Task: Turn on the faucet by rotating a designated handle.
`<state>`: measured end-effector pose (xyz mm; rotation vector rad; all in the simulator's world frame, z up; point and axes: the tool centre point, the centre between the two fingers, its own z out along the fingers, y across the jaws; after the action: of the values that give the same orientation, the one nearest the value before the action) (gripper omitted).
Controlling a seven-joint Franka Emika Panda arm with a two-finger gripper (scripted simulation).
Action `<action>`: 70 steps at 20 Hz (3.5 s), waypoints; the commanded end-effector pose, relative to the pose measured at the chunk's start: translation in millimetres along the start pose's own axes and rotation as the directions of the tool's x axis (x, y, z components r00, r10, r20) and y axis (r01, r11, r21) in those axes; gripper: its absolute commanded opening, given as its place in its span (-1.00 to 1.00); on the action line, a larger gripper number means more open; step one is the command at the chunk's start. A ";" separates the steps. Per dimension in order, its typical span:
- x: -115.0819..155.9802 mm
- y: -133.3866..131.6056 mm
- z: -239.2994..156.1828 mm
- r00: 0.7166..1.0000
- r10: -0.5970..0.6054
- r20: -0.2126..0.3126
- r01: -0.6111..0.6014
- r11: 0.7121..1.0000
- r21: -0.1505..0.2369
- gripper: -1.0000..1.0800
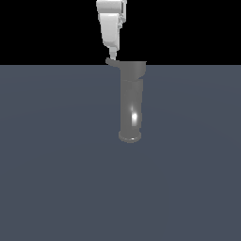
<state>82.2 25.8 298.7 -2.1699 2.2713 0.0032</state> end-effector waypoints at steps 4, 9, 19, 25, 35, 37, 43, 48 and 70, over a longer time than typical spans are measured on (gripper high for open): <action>-0.1 -1.2 0.9 1.000 0.007 -0.002 -0.007 1.000 0.001 -1.00; -3.1 9.2 1.1 1.000 0.006 -0.001 -0.006 1.000 0.001 -1.00; -10.5 36.0 1.0 1.000 0.007 -0.002 -0.007 1.000 0.001 -1.00; -15.4 52.7 1.1 1.000 0.007 -0.002 -0.007 1.000 0.001 -1.00; -10.5 70.2 1.3 1.000 0.003 -0.002 -0.003 1.000 0.006 -1.00; -7.5 76.0 1.3 1.000 0.004 -0.002 -0.004 1.000 0.006 -1.00; 1.5 93.7 1.3 1.000 0.005 -0.002 -0.005 1.000 0.004 -1.00; 9.0 108.9 1.0 1.000 0.006 -0.002 -0.006 1.000 0.003 -1.00; 49.6 133.1 1.2 0.999 -0.053 0.003 0.053 0.999 -0.002 -1.00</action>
<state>-55.4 -6.0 297.7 -2.2450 2.1971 0.0101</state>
